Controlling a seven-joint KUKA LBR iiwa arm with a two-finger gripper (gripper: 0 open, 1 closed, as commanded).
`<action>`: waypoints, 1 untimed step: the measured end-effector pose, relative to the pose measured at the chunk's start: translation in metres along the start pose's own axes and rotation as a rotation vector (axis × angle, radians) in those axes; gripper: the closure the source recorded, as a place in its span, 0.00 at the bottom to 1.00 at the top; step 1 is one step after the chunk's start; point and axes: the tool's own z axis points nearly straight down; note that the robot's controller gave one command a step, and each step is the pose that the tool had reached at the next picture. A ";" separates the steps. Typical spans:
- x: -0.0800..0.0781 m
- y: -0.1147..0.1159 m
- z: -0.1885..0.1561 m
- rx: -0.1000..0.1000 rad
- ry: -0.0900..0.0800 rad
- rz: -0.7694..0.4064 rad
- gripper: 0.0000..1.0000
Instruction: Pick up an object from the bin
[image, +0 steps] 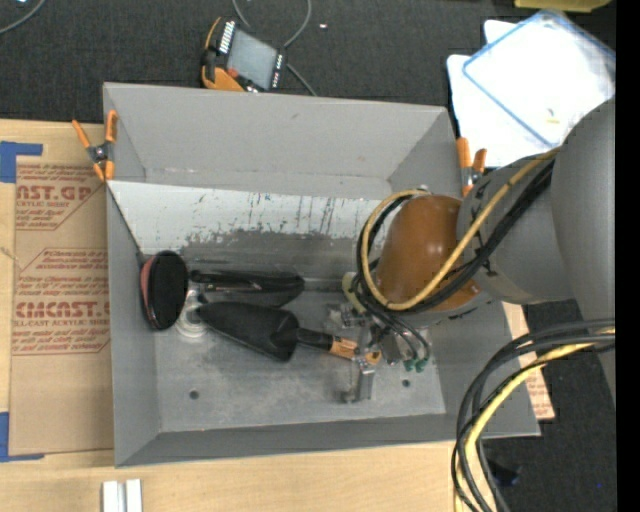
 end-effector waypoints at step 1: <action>0.001 -0.023 -0.002 0.006 -0.009 0.021 0.00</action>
Offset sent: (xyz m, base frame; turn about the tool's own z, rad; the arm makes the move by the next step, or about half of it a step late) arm 0.0002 -0.0041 0.0004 0.0033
